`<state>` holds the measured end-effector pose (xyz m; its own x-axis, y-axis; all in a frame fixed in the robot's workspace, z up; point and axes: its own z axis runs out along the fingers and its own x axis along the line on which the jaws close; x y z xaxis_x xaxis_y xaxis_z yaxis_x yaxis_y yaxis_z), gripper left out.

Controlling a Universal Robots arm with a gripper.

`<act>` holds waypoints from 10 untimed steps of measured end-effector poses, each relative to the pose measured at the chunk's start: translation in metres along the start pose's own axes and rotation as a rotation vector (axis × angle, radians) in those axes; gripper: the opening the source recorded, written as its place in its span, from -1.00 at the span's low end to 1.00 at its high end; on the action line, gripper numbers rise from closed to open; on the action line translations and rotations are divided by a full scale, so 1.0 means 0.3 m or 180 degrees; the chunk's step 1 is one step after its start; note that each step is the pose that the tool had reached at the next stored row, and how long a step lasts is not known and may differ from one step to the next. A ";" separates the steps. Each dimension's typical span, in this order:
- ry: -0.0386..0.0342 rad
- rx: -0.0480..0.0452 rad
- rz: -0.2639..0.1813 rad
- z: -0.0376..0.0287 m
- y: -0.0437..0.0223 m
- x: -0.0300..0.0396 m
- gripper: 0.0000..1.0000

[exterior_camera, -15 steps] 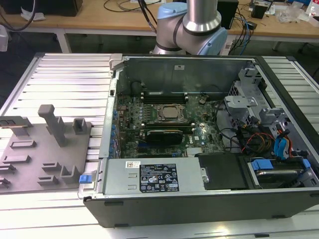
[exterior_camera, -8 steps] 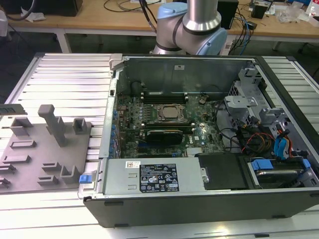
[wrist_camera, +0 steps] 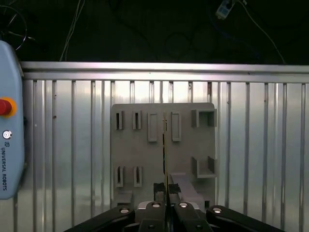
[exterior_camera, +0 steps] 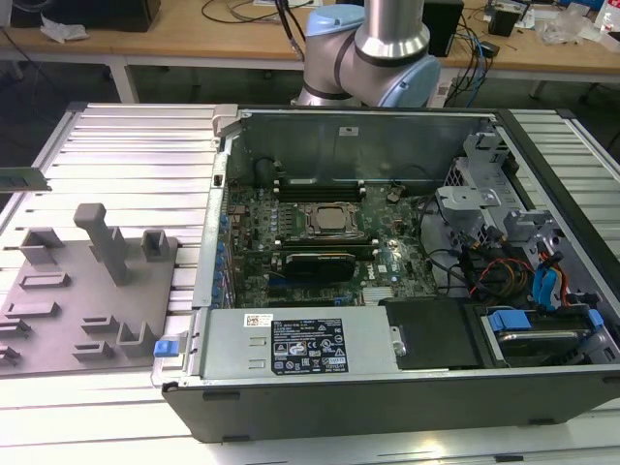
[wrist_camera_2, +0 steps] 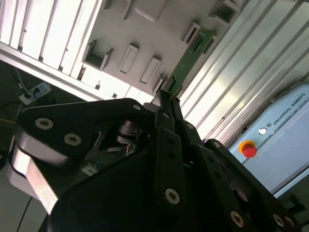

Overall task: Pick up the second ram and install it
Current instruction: 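Pick up the second ram and move it above second insertion slot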

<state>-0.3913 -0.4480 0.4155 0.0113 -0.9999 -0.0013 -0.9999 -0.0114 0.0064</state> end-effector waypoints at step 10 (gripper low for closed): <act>0.0000 0.0000 0.0000 -0.061 -0.002 -0.021 -0.73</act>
<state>-0.3905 -0.4419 0.4339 0.0113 -0.9999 -0.0013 -0.9999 -0.0113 0.0064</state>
